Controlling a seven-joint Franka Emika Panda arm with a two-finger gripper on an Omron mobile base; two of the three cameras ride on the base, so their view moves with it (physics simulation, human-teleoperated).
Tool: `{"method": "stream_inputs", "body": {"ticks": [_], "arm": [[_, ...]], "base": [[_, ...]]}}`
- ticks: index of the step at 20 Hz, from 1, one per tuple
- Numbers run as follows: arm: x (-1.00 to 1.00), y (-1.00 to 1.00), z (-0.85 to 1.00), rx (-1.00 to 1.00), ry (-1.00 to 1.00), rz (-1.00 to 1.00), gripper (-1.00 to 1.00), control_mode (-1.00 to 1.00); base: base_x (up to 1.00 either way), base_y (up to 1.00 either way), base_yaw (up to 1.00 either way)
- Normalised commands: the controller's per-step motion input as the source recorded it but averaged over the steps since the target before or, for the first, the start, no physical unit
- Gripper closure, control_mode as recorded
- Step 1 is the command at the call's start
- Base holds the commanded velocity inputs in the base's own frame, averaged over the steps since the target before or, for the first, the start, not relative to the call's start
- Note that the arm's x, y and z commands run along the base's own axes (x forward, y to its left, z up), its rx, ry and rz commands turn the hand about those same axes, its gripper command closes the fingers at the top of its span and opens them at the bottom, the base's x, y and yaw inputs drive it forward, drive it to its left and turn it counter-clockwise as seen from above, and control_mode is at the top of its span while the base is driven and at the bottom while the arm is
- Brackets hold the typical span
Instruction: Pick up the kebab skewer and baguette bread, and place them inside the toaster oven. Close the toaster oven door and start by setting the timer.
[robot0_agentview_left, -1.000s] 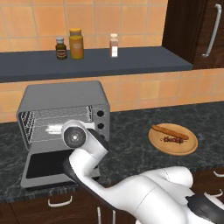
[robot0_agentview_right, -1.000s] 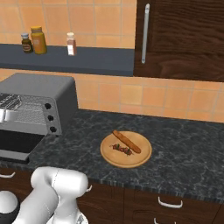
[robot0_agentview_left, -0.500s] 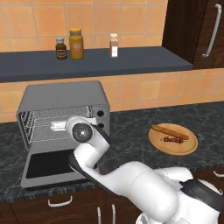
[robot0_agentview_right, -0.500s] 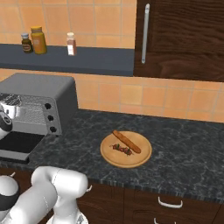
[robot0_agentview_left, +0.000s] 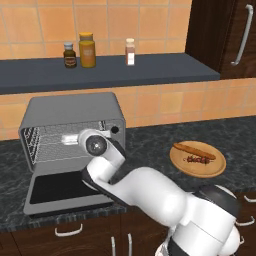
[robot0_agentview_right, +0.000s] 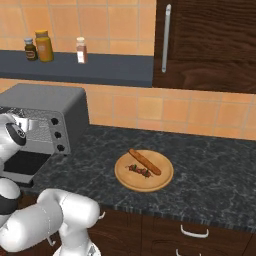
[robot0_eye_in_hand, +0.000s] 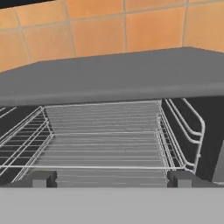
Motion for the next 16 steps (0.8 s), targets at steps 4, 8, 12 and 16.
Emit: {"method": "stream_inputs", "body": {"ticks": [4, 8, 12, 16], "arm": [[0.39, 0.35, -0.21, 0.0, 0.0, -0.09, -1.0, -1.0], [0.2, 0.32, -0.12, 0.0, 0.0, -0.07, -1.0, -1.0], [0.15, 0.24, -0.01, 0.0, 0.0, -0.02, -1.0, -1.0], [0.35, 0.12, -0.11, -0.01, 0.0, 0.0, -1.0, -1.0]], "base": [[0.0, 0.0, 0.0], [0.0, 0.0, 0.0], [0.0, 0.0, 0.0], [0.0, 0.0, 0.0]]}}
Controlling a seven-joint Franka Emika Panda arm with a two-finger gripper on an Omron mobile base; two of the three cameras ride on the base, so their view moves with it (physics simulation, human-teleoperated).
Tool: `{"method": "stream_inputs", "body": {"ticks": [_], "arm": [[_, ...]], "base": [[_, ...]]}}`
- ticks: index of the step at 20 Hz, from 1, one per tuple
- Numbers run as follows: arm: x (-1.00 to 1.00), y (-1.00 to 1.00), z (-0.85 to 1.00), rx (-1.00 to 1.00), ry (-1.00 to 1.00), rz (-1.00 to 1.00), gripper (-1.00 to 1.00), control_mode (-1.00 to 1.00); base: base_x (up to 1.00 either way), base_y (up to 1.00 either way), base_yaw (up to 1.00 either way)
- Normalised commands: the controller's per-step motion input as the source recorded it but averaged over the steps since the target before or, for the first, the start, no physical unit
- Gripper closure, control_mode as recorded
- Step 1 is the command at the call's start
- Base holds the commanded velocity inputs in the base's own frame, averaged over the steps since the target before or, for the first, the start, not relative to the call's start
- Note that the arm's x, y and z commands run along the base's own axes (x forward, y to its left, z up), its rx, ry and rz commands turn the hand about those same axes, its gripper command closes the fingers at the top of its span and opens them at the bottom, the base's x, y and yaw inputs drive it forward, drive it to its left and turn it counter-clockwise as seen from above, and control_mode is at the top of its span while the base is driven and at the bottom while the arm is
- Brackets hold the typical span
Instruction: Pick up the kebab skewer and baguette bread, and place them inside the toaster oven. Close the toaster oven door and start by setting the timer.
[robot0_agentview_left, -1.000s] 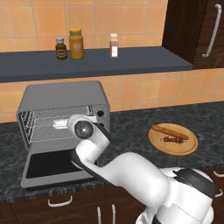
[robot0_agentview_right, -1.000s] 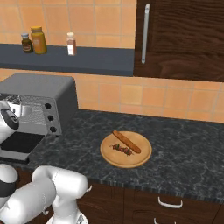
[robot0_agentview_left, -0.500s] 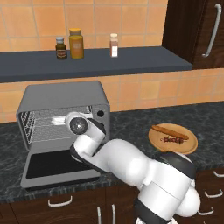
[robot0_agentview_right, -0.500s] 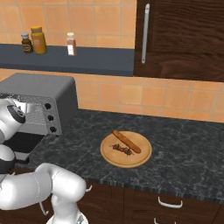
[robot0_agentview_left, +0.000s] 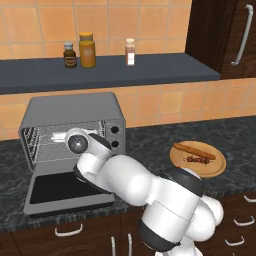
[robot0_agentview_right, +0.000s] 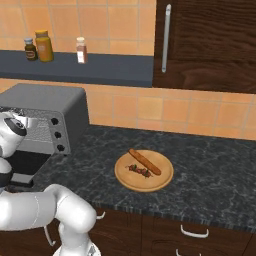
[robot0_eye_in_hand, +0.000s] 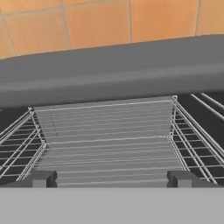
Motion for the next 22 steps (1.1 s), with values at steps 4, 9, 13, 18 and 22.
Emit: {"method": "stream_inputs", "body": {"ticks": [4, 9, 13, 18, 22], "arm": [[0.24, 0.08, -0.3, -0.03, 0.0, 0.0, -1.0, -1.0], [0.32, 0.06, -0.03, -0.01, 0.0, 0.0, -1.0, -1.0], [0.29, 0.01, -0.02, 0.0, 0.0, 0.0, -1.0, -1.0], [0.0, 0.0, -0.2, 0.0, 0.04, 0.0, -1.0, -1.0], [0.0, 0.0, -0.09, 0.0, 0.04, 0.0, -1.0, -1.0]], "base": [[0.0, 0.0, 0.0], [0.0, 0.0, 0.0], [0.0, 0.0, 0.0], [0.0, 0.0, 0.0], [0.0, 0.0, 0.0]]}}
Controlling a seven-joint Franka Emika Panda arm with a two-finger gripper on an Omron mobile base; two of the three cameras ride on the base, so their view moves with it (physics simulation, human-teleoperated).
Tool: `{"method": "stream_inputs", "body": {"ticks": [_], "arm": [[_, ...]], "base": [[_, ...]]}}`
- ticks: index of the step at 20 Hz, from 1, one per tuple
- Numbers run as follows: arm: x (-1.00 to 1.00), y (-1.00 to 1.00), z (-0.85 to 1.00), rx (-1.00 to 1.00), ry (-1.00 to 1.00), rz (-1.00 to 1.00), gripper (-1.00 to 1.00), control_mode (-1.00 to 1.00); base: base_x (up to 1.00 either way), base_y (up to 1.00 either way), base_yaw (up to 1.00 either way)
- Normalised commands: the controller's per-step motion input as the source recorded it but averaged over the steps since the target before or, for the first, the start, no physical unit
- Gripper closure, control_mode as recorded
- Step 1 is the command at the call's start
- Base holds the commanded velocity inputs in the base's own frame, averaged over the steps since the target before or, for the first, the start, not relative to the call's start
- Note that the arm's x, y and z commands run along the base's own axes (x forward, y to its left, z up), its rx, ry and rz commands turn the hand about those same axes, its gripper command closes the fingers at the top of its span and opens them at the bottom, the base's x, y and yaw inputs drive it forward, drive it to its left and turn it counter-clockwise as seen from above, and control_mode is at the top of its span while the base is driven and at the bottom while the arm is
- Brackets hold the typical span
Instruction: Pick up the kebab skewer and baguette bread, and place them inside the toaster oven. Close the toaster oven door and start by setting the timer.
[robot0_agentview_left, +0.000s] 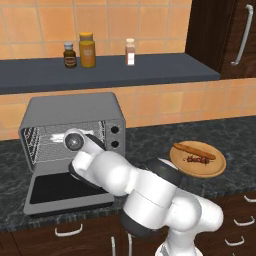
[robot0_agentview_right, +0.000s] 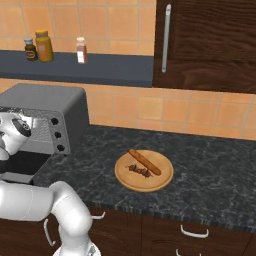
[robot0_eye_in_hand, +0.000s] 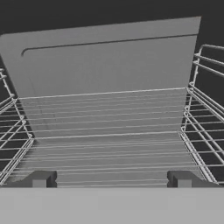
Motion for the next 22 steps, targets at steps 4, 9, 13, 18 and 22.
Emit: {"method": "stream_inputs", "body": {"ticks": [4, 9, 13, 18, 22], "arm": [[0.0, 0.0, -0.1, 0.0, 0.07, 0.0, -1.0, -1.0], [0.0, 0.0, -0.28, -0.01, 0.06, 0.0, -1.0, -1.0], [-0.26, 0.0, -0.72, 0.0, 0.01, 0.0, -1.0, -1.0], [-0.8, 0.0, -0.97, 0.0, 0.0, -0.01, -1.0, -1.0], [-0.82, 0.01, -0.91, 0.0, 0.02, -0.02, -1.0, -1.0]], "base": [[0.0, 0.0, 0.0], [0.0, 0.0, 0.0], [0.0, 0.0, 0.0], [0.0, 0.0, 0.0], [0.0, 0.0, 0.0]]}}
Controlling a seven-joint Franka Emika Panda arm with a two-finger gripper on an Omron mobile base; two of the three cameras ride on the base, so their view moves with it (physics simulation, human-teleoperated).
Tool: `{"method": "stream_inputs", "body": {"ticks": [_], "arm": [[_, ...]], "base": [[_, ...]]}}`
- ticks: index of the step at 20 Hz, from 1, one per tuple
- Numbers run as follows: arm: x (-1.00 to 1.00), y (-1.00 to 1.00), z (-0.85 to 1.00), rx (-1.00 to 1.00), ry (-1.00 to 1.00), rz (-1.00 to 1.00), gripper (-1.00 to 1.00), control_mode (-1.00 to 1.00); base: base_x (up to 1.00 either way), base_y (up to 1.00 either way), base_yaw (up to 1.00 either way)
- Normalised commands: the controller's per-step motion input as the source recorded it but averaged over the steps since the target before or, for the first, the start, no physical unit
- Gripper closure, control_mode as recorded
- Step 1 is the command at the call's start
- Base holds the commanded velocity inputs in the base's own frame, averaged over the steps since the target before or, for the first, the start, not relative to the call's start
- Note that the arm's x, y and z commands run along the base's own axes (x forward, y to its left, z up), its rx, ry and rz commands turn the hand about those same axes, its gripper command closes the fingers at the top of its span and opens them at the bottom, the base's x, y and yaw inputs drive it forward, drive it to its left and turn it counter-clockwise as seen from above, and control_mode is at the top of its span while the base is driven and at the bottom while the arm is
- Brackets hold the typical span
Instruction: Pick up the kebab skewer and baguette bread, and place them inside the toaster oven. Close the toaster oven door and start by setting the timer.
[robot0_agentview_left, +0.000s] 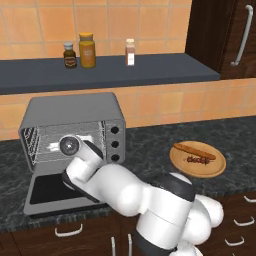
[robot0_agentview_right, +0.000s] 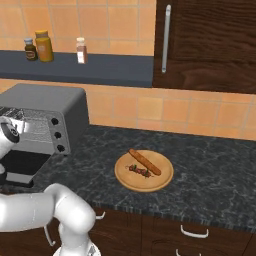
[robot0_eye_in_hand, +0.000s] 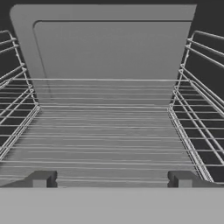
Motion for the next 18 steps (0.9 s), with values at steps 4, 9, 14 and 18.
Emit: {"method": "stream_inputs", "body": {"ticks": [4, 9, 14, 18], "arm": [[-0.75, 0.03, -0.85, 0.0, 0.05, -0.02, -1.0, -1.0], [-0.62, 0.04, -0.71, -0.01, 0.07, -0.02, -1.0, -1.0], [-0.65, 0.11, -0.7, -0.02, 0.09, -0.01, -1.0, -1.0], [-0.64, 0.17, -0.66, -0.03, 0.07, -0.03, -1.0, -1.0]], "base": [[0.0, 0.0, 0.0], [0.0, 0.0, 0.0], [0.0, 0.0, 0.0], [0.0, 0.0, 0.0]]}}
